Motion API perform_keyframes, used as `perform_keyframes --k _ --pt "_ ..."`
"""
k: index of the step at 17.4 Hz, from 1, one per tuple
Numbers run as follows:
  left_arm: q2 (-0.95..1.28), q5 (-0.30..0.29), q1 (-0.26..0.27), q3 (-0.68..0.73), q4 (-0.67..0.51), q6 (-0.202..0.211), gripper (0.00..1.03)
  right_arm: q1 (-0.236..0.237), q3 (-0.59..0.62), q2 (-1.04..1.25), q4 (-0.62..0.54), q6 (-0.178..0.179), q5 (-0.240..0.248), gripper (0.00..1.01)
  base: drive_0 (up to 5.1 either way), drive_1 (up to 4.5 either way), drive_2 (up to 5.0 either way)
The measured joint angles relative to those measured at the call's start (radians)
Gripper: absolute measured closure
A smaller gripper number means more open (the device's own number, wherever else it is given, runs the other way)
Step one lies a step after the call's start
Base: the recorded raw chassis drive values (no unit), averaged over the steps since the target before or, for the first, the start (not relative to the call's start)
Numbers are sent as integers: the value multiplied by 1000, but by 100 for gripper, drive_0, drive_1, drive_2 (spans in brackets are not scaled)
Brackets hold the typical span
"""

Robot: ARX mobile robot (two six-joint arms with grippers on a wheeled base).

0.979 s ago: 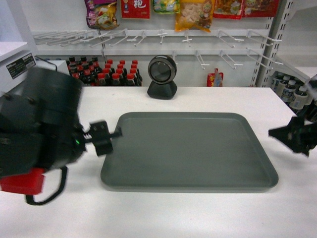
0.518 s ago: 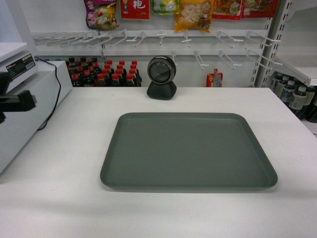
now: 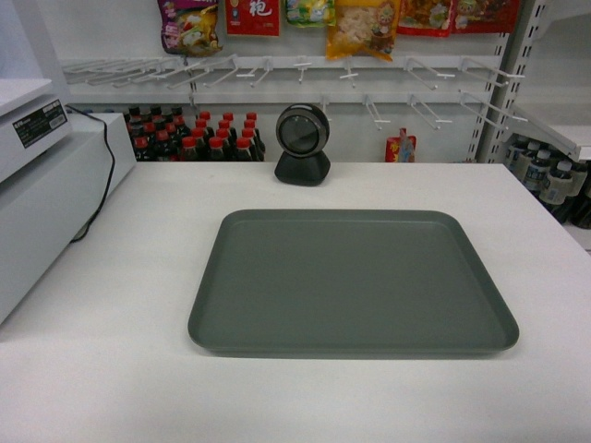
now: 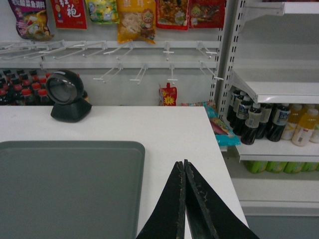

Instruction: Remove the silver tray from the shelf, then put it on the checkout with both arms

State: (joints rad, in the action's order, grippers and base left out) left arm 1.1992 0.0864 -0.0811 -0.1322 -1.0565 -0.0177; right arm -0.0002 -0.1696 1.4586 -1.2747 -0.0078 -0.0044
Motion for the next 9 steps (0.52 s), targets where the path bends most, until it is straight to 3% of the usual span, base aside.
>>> perform_keyframes --k 1,2,4,5,9 --pt "-45 -10 7 20 33 0 102 0 29 -49 31 0 1 99 0 0 0" --pt "-103 -68 42 44 73 0 102 0 53 -101 67 0 2 99 0 0 0" --pt "-204 -72 88 71 140 0 102 0 86 -233 162 0 2 99 0 0 0" --pt "-257 -84 83 82 179 0 102 0 88 -323 268 0 1 99 0 0 0" --pt "-449 -85 81 112 338 0 102 0 132 -565 440 0 2 99 0 0 0"
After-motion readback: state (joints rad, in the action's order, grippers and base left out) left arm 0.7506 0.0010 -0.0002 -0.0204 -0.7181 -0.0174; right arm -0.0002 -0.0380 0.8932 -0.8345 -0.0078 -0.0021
